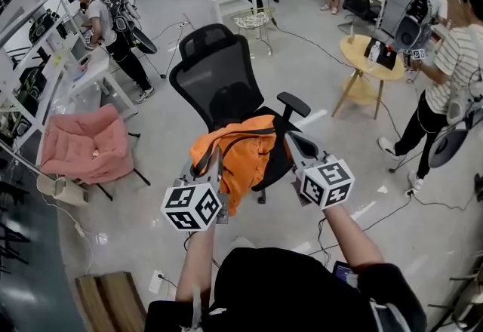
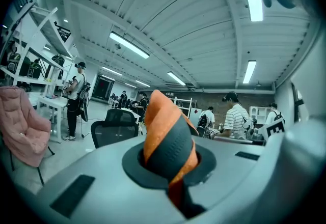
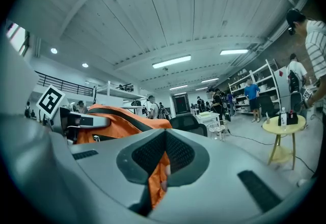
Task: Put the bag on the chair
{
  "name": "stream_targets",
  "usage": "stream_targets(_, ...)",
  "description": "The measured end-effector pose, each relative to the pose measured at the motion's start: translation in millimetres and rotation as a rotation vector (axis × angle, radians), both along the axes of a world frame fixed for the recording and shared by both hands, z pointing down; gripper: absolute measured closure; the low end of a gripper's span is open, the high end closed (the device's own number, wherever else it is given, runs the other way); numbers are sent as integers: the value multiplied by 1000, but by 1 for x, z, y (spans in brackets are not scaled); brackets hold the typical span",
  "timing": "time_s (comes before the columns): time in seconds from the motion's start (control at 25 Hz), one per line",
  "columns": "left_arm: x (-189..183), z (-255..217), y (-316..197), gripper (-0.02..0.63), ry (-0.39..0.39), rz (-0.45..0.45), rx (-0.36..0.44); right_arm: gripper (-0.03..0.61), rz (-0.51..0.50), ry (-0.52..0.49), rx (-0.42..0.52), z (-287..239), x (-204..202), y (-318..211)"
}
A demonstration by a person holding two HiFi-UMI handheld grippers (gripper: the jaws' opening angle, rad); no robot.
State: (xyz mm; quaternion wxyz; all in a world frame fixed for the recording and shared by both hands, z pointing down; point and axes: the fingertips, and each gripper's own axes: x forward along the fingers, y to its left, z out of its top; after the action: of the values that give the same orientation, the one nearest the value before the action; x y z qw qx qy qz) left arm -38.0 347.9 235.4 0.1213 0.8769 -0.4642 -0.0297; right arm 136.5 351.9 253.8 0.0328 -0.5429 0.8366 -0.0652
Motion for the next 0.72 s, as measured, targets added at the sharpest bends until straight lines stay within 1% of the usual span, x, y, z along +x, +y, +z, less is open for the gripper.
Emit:
stream_targets(0.16,6,3,-5,603,4,-9,-25,583,-18,2,-7,0,3,-6)
stream_targets(0.28,6,8,-13,603,7,-15,-28,583,-21,5,-13,4,4,-17)
stream_targets(0.56,-3,11,-54,603,-7,-16,-8,583,-25,11,-2,5,-11,-58)
stream_targets(0.72,-6,9,-89,603,-16,-13,4,583,-28,15,0,4,-16,-93)
